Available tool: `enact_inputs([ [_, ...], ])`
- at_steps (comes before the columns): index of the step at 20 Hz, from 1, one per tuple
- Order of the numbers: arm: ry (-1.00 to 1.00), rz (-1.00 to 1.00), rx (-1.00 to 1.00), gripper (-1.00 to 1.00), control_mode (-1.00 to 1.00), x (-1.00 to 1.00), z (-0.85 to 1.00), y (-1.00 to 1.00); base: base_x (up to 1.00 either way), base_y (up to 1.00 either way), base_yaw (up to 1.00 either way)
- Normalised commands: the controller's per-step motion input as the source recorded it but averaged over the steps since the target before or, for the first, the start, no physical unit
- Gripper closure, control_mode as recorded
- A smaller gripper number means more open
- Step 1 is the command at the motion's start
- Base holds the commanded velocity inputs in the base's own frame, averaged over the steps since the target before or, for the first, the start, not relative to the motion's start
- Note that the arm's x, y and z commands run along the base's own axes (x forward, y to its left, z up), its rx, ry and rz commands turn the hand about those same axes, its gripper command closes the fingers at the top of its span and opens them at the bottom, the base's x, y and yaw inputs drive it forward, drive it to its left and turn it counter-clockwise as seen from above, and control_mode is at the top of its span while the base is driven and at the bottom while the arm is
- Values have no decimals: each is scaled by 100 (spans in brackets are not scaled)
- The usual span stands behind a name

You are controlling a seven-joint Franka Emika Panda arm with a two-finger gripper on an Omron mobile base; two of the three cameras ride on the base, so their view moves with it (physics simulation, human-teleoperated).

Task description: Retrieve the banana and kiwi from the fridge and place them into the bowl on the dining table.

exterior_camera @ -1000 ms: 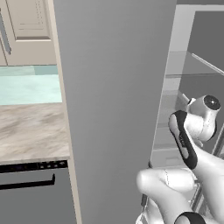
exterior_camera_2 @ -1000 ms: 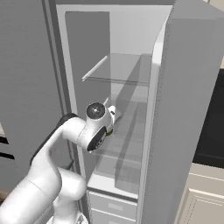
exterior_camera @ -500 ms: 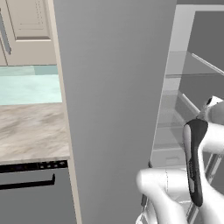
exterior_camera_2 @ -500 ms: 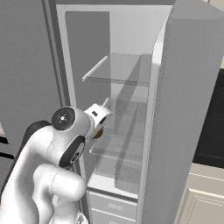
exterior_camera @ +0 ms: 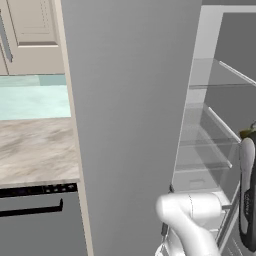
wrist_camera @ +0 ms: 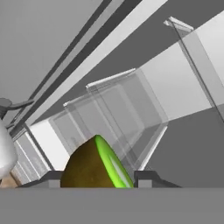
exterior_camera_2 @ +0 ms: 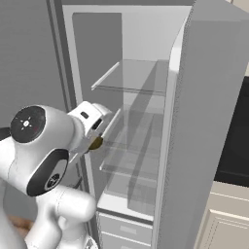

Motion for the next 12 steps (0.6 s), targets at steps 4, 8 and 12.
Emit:
enact_inputs([
  [4,0,10,-1,100,-100,-20,14,33,0,0,0],
  [8,0,12,-4,100,-100,0,0,48,0,0,0],
  [12,0,13,-4,100,-100,0,0,47,0,0,0],
])
